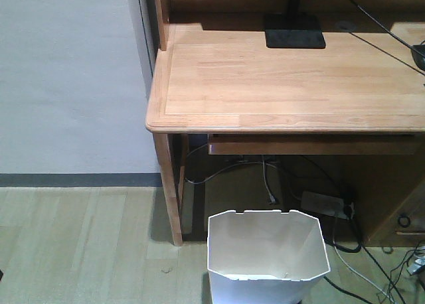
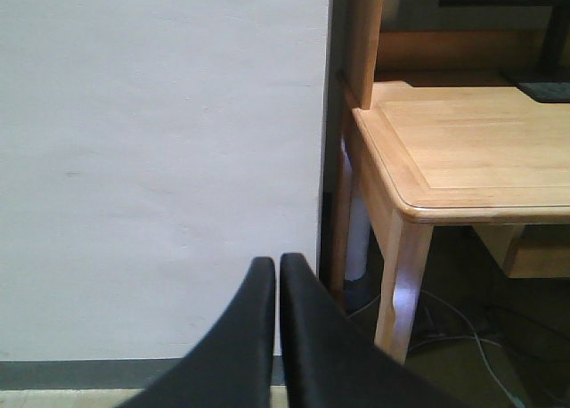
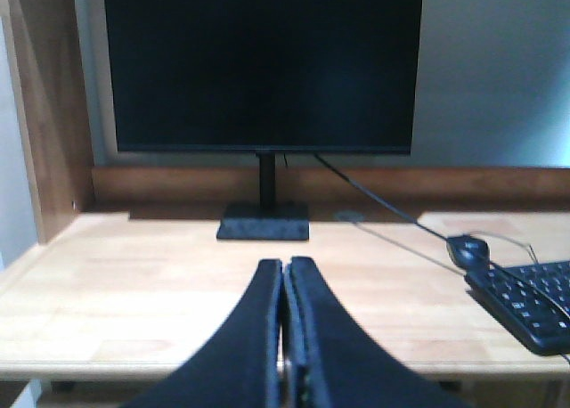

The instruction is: Move trash bin to bedside with robot

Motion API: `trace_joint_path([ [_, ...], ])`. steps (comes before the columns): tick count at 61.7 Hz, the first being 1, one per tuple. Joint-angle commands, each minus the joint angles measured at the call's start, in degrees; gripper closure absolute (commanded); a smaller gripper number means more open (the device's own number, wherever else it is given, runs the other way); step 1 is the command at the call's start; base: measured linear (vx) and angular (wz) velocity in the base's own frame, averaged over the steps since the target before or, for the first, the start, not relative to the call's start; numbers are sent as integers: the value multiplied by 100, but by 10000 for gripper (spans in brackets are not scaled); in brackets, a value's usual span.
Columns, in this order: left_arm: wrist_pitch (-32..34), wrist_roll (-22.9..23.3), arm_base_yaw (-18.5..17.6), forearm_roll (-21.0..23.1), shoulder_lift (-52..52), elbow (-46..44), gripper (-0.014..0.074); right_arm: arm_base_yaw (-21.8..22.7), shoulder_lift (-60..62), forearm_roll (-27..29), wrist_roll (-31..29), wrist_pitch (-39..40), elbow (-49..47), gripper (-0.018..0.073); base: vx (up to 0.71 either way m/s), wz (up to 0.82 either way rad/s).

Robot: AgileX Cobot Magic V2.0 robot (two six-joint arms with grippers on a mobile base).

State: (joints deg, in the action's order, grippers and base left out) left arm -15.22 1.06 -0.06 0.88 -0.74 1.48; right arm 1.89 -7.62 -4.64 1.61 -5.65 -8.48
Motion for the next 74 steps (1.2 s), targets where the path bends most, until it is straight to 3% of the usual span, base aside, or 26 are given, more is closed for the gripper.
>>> trace_joint_path([
  [1,398,25,-11,15,-82,107,603,26,-662,-49,-84,102,-603,569,0,0],
  [21,398,25,-11,15,-82,107,603,26,-1680,2,-79,-152,-1099,569,0,0],
  [43,398,25,-11,15,-82,107,603,26,-1744,-2,-161,-57,-1099,528,0,0],
  [74,398,25,-11,15,-82,107,603,26,-1744,-4,-254,-57,-1099,142,0,0],
])
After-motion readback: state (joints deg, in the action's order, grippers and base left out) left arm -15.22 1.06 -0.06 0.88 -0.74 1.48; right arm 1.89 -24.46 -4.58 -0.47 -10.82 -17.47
